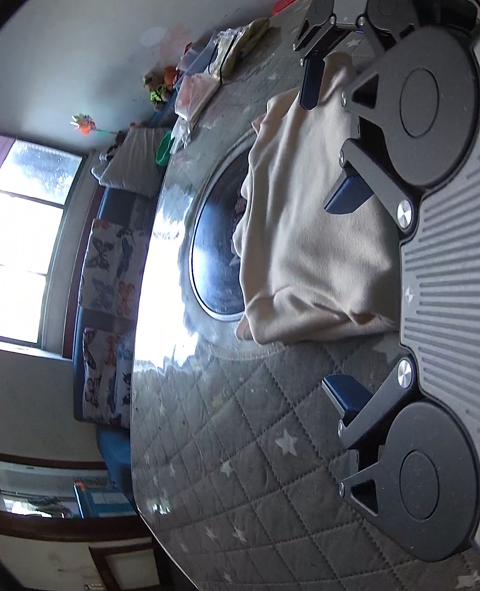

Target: Fold clothes

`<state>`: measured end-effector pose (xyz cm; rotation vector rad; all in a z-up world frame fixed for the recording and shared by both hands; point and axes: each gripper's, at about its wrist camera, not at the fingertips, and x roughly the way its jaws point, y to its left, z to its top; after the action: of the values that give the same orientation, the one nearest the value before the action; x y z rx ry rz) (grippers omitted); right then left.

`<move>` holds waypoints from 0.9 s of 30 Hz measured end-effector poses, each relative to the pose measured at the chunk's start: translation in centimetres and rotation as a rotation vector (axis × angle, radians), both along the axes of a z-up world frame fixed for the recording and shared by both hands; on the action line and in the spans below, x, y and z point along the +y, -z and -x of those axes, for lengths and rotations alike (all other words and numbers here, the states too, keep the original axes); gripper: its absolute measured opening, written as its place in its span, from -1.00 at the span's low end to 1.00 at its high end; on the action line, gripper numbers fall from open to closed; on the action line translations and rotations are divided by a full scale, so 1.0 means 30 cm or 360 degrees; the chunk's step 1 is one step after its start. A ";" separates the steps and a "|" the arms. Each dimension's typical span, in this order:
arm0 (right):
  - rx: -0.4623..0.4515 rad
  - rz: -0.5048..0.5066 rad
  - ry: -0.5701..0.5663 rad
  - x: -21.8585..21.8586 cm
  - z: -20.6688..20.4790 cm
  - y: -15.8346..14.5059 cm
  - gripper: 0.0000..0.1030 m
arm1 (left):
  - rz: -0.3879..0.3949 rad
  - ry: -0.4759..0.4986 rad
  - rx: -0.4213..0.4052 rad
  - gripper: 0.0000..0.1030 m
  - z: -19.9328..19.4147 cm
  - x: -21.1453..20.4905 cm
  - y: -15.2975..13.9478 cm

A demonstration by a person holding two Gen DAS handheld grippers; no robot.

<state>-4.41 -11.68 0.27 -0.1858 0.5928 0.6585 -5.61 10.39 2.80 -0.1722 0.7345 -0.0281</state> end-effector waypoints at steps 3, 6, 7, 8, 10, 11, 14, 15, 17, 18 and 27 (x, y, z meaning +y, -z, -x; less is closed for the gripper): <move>0.0011 0.0014 -0.0006 0.010 -0.001 0.013 1.00 | 0.0001 -0.0036 0.0032 0.97 -0.004 0.009 0.003; 0.0015 0.0030 -0.0006 0.012 0.000 0.019 1.00 | 0.0007 -0.0062 0.0072 1.00 -0.009 0.014 0.009; 0.0015 0.0031 -0.0006 0.011 0.000 0.019 1.00 | 0.0008 -0.0069 0.0087 1.00 -0.012 0.014 0.012; 0.0015 0.0033 -0.0005 0.012 0.000 0.020 1.00 | 0.0009 -0.0076 0.0102 1.00 -0.014 0.015 0.015; 0.0017 0.0038 -0.0003 0.015 -0.001 0.022 1.00 | 0.0016 -0.0096 0.0141 1.00 -0.019 0.019 0.025; 0.0017 0.0045 -0.0002 0.019 -0.003 0.022 1.00 | 0.0025 -0.0104 0.0158 1.00 -0.020 0.022 0.031; 0.0013 0.0077 0.0002 0.030 -0.004 0.024 1.00 | 0.0044 -0.0127 0.0204 1.00 -0.021 0.030 0.042; 0.0010 0.0090 0.0003 0.033 -0.004 0.025 1.00 | 0.0044 -0.0131 0.0207 1.00 -0.020 0.032 0.041; 0.0003 0.0114 0.0003 0.040 -0.002 0.028 1.00 | 0.0044 -0.0137 0.0215 1.00 -0.019 0.035 0.040; -0.0001 0.0131 0.0003 0.045 0.000 0.030 1.00 | 0.0044 -0.0139 0.0220 1.00 -0.019 0.035 0.040; -0.0014 0.0180 0.0002 0.047 0.005 0.035 1.00 | 0.0003 -0.0160 0.0258 1.00 -0.033 0.019 0.040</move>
<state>-4.57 -10.26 -0.77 -0.2934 0.6221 0.6230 -4.62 10.97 1.60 -0.2145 0.8865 0.0819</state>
